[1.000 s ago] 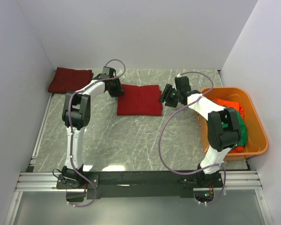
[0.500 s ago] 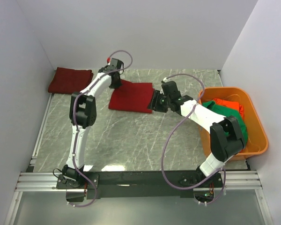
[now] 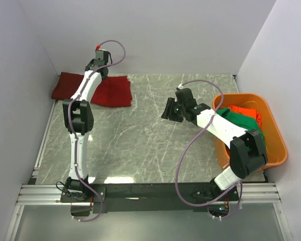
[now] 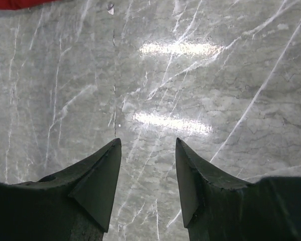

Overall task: Fold and stack the t-shirts
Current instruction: Neatly place the folded tshirt to the corner

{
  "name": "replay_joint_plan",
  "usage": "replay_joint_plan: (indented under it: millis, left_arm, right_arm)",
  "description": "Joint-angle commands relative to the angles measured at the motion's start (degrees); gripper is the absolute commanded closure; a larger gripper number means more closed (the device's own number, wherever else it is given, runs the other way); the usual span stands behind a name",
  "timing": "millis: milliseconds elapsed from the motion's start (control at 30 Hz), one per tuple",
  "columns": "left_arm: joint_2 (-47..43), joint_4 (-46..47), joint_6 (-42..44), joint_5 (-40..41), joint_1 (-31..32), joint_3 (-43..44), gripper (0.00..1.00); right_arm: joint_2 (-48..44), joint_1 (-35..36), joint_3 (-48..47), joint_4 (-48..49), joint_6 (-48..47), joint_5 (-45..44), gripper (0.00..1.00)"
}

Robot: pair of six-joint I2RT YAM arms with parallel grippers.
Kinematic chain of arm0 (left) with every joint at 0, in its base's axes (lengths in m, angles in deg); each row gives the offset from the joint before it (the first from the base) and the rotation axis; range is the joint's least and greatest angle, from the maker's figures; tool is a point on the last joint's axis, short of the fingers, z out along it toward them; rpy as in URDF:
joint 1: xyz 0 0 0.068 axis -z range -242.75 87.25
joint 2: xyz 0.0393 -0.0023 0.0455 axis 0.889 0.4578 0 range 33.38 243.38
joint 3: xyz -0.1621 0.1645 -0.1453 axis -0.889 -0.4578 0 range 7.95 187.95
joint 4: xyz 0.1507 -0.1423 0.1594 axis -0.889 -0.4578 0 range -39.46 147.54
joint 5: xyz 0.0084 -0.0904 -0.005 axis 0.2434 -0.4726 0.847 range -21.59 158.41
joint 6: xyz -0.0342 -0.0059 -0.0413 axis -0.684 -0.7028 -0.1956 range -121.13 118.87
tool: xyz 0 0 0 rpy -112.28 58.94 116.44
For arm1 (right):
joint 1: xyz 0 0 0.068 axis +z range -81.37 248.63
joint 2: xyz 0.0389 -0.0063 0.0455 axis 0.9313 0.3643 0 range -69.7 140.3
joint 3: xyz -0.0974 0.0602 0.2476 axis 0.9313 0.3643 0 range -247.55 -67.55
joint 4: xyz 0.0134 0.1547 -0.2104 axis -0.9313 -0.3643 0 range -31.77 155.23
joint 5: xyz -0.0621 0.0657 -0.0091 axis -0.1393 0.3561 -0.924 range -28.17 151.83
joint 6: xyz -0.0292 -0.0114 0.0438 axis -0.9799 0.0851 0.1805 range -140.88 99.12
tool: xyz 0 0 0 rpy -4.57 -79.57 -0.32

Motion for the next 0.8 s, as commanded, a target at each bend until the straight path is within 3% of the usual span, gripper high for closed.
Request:
replay_joint_plan:
  millis: [0,767]
  left_arm:
    - [-4.5,5.5,9.6,5.0,-0.5,4.4,1.0]
    - [-8.6,12.6,25.8,8.7,-2.6,7.4,1.0]
  right_arm:
    - [-2.1,0.0,0.1,-0.7,-0.6,-1.3,0.46]
    - [3.4,1.8,-3.4,-0.6,0.5,-1.9,0.49]
